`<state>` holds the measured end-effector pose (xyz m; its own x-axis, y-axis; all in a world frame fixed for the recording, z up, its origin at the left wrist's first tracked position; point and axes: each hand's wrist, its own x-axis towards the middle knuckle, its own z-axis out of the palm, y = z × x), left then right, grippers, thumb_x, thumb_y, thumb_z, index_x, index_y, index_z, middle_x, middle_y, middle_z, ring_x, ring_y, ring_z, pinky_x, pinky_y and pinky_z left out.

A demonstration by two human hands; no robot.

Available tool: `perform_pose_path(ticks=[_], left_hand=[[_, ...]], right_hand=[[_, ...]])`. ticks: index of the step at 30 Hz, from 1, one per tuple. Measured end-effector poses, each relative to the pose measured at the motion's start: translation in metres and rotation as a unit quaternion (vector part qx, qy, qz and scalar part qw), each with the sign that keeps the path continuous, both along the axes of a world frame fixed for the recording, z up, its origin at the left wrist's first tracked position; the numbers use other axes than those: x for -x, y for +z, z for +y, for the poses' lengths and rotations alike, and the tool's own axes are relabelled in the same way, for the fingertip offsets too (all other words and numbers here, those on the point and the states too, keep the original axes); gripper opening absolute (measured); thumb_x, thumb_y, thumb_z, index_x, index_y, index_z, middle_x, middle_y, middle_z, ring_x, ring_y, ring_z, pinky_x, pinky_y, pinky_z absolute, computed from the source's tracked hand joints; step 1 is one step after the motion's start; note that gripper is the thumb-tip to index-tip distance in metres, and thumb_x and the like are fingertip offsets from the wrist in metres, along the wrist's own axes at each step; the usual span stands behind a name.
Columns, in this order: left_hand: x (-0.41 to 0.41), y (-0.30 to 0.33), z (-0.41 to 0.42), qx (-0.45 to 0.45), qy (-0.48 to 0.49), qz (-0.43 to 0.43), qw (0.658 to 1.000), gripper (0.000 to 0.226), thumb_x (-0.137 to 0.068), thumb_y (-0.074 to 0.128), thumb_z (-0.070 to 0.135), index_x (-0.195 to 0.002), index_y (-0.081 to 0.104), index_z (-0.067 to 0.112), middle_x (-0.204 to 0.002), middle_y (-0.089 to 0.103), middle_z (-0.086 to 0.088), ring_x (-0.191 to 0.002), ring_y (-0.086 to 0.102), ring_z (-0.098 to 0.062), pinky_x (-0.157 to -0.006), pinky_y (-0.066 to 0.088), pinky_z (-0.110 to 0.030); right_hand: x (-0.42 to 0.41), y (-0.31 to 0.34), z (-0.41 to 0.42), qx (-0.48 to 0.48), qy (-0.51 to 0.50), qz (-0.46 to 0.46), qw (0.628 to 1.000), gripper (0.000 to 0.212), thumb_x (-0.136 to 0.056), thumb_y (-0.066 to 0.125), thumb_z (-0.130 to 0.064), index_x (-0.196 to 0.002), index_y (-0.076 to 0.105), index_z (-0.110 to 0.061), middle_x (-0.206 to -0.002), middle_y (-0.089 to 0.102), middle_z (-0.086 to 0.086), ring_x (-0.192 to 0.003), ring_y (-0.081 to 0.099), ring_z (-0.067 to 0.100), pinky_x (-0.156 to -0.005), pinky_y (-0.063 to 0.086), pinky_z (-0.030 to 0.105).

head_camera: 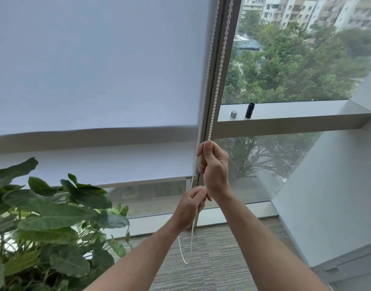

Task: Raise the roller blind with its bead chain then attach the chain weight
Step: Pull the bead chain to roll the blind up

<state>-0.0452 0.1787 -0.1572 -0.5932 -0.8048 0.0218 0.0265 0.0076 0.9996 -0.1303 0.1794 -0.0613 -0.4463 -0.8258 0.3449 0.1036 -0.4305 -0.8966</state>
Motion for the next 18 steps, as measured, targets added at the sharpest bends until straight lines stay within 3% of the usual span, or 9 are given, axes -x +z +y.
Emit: perform_pose_path(ticks=[3,6,10,15,18], left_hand=[[-0.009,-0.004,-0.007,0.010,0.016,-0.010,1.000,0.039,-0.092,0.038,0.023,-0.068,0.069,0.026,-0.067,0.062,-0.007,-0.064,0.055,-0.015,-0.066,0.046,-0.035],[-0.011,-0.001,-0.021,0.009,0.047,-0.008,0.999,0.043,-0.089,0.035,0.024,-0.091,0.076,0.011,-0.091,0.075,-0.013,-0.087,0.067,-0.026,-0.084,0.052,-0.044],[-0.004,0.033,-0.032,0.039,0.085,0.072,0.993,0.040,-0.094,0.038,0.023,-0.074,0.072,0.017,-0.075,0.072,0.000,-0.075,0.066,-0.014,-0.069,0.052,-0.029],[0.004,0.079,-0.039,0.052,0.087,0.159,0.982,0.043,-0.093,0.046,0.043,-0.100,0.074,0.011,-0.086,0.071,-0.015,-0.082,0.067,-0.025,-0.075,0.053,-0.033],[0.009,0.102,-0.036,0.070,0.044,0.203,0.976,0.043,-0.099,0.041,0.040,-0.106,0.071,0.009,-0.084,0.070,-0.013,-0.081,0.066,-0.030,-0.078,0.054,-0.037]], right_hand=[[-0.001,-0.012,0.005,-0.017,0.003,-0.002,1.000,0.039,-0.100,0.042,-0.028,-0.065,0.059,-0.023,-0.046,0.032,-0.007,-0.040,0.024,0.008,-0.039,0.015,0.028],[-0.002,-0.019,0.007,-0.020,0.006,-0.006,1.000,0.039,-0.100,0.043,-0.026,-0.064,0.059,-0.024,-0.046,0.032,-0.009,-0.039,0.025,0.006,-0.038,0.017,0.024],[-0.008,-0.032,0.007,-0.022,0.012,-0.014,1.000,0.041,-0.099,0.043,-0.020,-0.062,0.058,-0.025,-0.047,0.039,-0.013,-0.040,0.030,0.003,-0.039,0.025,0.019],[-0.008,-0.052,0.012,-0.060,0.001,-0.001,0.998,0.041,-0.099,0.044,-0.027,-0.061,0.060,-0.024,-0.048,0.038,-0.012,-0.041,0.027,0.005,-0.039,0.022,0.023],[-0.006,-0.060,0.016,-0.079,-0.013,0.013,0.997,0.040,-0.099,0.044,-0.032,-0.063,0.060,-0.023,-0.049,0.036,-0.005,-0.043,0.027,0.009,-0.041,0.022,0.025]])
